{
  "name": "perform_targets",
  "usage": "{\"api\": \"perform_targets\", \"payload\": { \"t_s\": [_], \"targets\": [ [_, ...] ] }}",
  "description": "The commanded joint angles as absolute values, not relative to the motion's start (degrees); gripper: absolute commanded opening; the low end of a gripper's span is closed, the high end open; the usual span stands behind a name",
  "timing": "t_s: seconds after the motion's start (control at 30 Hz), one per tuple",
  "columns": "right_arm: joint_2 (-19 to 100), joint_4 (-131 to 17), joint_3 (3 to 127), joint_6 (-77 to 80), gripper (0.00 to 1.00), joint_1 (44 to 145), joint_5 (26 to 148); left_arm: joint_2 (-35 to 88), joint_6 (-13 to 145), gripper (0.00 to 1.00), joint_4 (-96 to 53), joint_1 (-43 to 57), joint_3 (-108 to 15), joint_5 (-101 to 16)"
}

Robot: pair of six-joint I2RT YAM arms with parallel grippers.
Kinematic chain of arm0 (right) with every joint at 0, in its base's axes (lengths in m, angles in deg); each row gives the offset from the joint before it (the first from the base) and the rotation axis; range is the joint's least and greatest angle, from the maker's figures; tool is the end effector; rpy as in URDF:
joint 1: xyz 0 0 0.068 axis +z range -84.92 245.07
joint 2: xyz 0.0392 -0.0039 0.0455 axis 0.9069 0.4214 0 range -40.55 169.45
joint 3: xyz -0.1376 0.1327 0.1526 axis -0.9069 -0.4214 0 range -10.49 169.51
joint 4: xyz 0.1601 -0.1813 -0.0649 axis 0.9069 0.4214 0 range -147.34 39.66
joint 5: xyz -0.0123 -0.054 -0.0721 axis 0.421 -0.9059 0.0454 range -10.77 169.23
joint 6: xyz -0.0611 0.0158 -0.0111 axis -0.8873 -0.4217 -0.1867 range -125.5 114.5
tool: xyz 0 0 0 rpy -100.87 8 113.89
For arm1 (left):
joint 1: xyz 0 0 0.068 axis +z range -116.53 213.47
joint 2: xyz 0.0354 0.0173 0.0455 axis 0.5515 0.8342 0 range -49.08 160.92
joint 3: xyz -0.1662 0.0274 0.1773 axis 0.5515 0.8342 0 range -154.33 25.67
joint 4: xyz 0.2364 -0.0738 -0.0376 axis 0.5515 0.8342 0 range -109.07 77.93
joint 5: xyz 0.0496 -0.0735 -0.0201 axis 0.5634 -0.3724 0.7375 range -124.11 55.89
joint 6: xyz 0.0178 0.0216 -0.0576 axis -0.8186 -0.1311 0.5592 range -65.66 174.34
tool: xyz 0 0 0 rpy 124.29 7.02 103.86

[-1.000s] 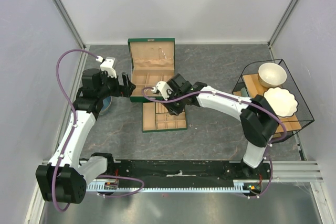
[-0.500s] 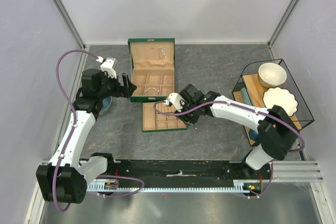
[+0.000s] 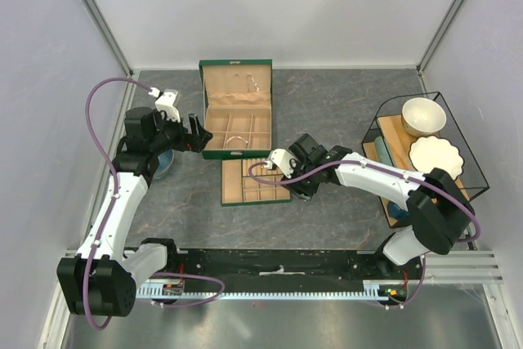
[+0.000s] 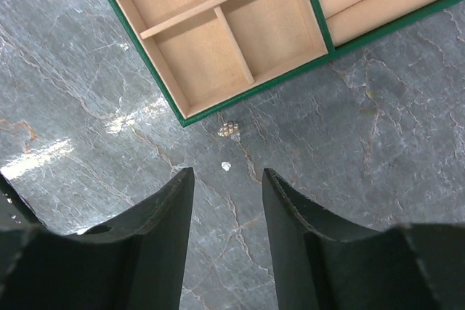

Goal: Organize the mixed jewelry

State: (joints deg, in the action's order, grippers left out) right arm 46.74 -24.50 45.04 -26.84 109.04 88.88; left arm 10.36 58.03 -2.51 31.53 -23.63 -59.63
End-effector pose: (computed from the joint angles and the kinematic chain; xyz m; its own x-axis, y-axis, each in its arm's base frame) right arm 0.2041 0.2083 0.1651 -0.3376 -0.8242 -0.4547 -0.9223 0.3861 -0.0151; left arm 0.2460 -0.0297 0.2802 -0.4748 -0.0421 -0.8791 0.3854 0.8881 -0.2506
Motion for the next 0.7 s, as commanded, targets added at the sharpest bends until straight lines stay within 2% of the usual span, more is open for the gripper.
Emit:
{"api": "perform_targets", "payload": {
  "t_s": [0.0,0.67],
  "targets": [
    [46.9,-27.2,44.4,-28.4,0.51,108.7,90.6,9.4,58.6,0.96,-4.6,32.0,-23.1,-61.1],
    [51.9,-31.0,44.8,-27.3,0.50,108.7,92.3,9.4,58.5,0.96,-4.5,32.3,-23.1,-61.1]
  ]
}}
